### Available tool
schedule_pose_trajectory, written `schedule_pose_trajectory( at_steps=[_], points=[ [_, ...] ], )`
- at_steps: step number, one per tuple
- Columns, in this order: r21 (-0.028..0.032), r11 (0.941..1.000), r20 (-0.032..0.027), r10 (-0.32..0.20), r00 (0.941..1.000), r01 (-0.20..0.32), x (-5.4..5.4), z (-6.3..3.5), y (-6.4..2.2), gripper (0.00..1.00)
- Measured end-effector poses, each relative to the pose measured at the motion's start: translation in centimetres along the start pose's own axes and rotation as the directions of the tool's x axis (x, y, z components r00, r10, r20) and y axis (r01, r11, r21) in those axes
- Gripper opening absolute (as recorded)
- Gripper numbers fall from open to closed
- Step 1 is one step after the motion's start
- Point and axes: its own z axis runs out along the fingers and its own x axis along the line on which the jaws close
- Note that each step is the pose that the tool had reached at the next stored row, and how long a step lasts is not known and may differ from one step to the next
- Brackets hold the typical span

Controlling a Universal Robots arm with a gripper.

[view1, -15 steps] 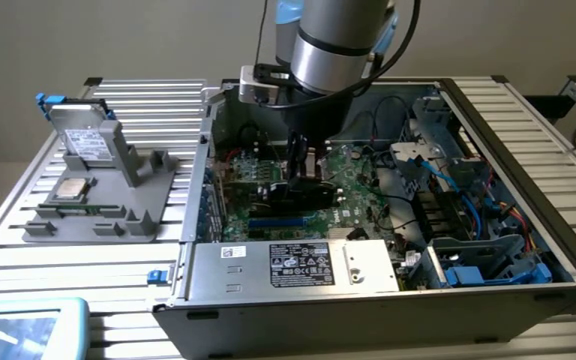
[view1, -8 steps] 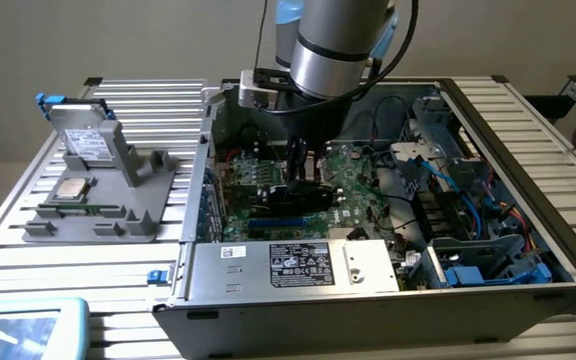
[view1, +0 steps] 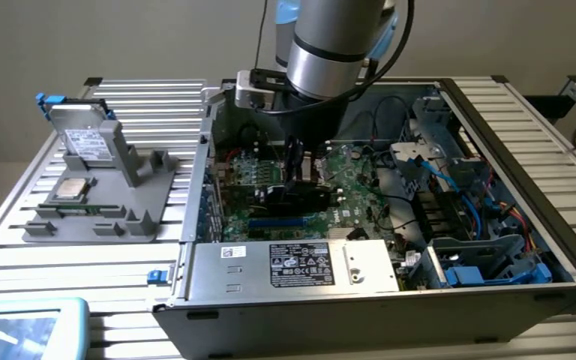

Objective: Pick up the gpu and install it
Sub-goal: 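Insert the gpu into the slot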

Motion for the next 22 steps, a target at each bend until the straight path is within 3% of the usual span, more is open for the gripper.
schedule_pose_trajectory(
  at_steps=[22],
  points=[
    [0.0,1.0,0.0,0.0,1.0,0.0,-0.23,0.4,0.42,0.27]
  ],
)
